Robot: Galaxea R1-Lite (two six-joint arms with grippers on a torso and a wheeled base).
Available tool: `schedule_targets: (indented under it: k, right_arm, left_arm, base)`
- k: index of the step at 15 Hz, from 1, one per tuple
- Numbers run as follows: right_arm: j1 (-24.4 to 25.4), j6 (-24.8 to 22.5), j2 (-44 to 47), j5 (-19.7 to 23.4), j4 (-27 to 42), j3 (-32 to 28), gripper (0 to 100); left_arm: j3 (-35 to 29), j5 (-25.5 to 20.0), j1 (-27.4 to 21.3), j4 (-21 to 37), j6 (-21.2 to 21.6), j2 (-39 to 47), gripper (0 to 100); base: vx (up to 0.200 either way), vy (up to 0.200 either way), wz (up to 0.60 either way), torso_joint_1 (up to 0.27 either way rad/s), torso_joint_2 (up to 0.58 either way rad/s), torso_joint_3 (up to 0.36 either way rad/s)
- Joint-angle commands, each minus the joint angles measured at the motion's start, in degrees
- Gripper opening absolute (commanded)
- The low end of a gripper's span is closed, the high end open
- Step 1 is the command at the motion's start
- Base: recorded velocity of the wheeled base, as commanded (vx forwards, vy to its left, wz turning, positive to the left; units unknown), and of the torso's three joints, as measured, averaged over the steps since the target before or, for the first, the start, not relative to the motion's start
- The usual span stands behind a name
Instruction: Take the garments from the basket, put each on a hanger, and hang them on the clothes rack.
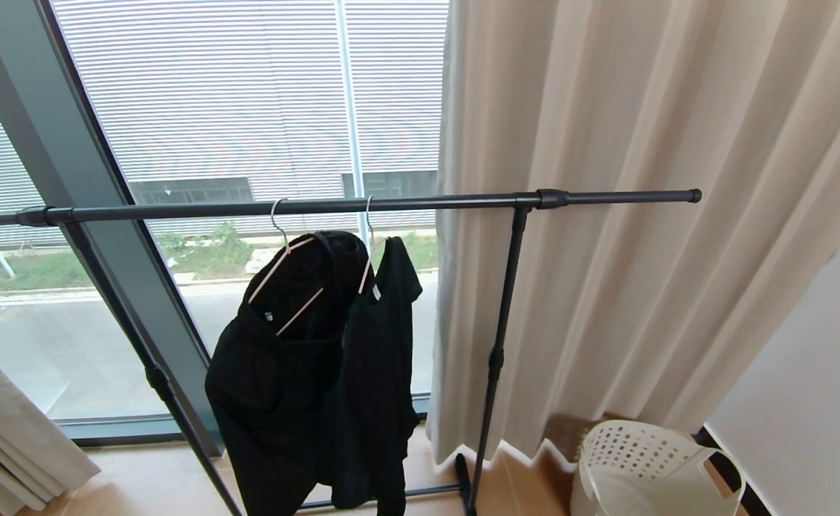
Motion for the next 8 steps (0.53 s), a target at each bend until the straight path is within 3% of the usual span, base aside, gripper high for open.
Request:
schedule_targets:
  k: [1, 5, 8]
  right_arm:
    - [-0.41, -3.01, -9.61, -6.25, 2.67, -0.74, 100]
    - [-1.12, -1.34, -9.96, -6.77, 2.67, -0.74, 100]
    - [-8.24, -1.34, -11.9, -6.69, 2.67, -0.74, 100]
  left_arm:
    - [0.02, 0.21, 0.09, 0.41, -0.01, -2.77, 100]
    - [0.02, 0.47, 0.7, 1.11, -0.01, -2.86, 100]
    - [0.02, 0.56, 8.52, 3.13, 0.6, -3.83, 100]
  base:
    - [0.0, 0.0, 0.0, 0.0, 0.0, 0.0]
    - [0.0, 0.0, 0.0, 0.0, 0.0, 0.0]
    - [0.0, 0.0, 0.0, 0.0, 0.0, 0.0]
